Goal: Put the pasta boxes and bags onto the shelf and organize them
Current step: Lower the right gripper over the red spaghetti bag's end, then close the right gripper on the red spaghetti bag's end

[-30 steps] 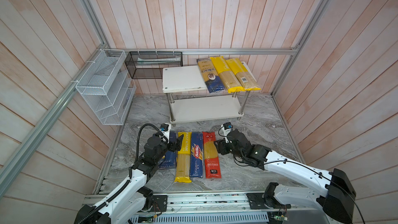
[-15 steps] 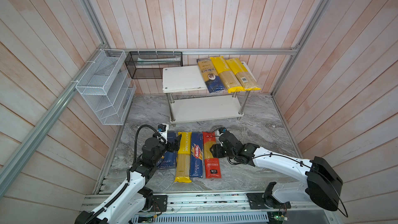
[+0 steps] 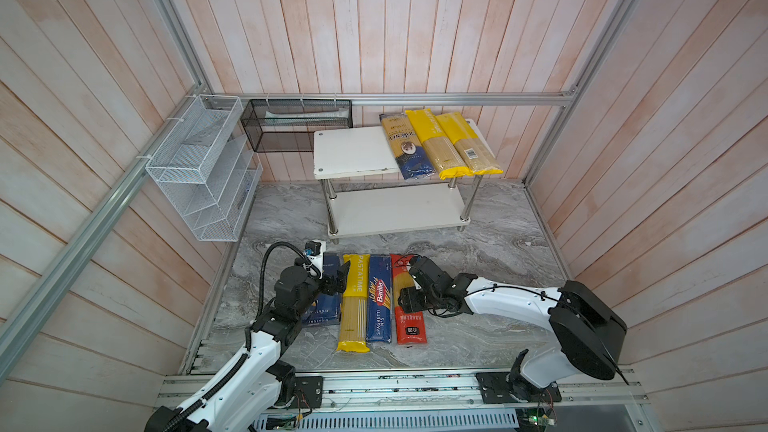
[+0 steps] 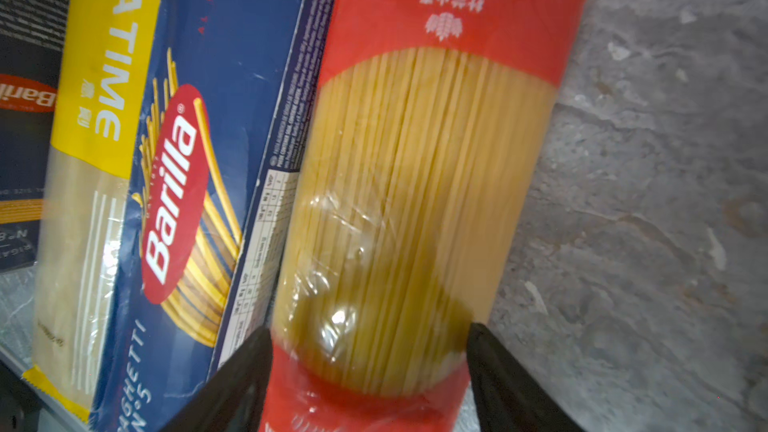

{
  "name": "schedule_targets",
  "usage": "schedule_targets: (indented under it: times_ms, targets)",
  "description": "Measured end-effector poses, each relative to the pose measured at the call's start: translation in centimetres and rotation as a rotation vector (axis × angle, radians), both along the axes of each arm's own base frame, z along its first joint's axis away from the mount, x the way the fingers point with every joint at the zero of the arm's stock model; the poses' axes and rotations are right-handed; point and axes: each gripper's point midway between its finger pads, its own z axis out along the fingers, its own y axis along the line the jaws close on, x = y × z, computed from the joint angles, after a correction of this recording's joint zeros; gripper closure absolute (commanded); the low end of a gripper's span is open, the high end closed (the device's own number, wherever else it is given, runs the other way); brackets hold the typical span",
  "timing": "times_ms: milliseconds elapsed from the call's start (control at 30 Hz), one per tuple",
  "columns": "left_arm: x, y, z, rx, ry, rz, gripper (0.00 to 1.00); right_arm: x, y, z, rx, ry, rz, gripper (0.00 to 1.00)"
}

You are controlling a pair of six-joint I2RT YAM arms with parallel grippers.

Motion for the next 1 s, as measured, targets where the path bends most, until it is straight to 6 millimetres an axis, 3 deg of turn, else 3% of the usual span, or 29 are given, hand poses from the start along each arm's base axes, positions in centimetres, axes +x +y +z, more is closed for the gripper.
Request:
schedule_targets:
  times_ms: [533,800,1000]
  targets:
    - [-0.1,-0.1,0.1,-0.003,-0.001,-0.007,0.0,0.9,-0.4,-0.6,-0.159,-0.024,0.037,0.15]
    - [-0.1,-0.2,0.1,-0.005,0.0,-0.015,0.0,1.3,-0.8,-1.5,-0.211,-0.022,0.03,0.15]
    - [-0.2,-0.3,0.1,-0.007,0.0,-0.021,0.0,1.7,-2.2,-1.5,-0.2,-0.009,0.004,0.15]
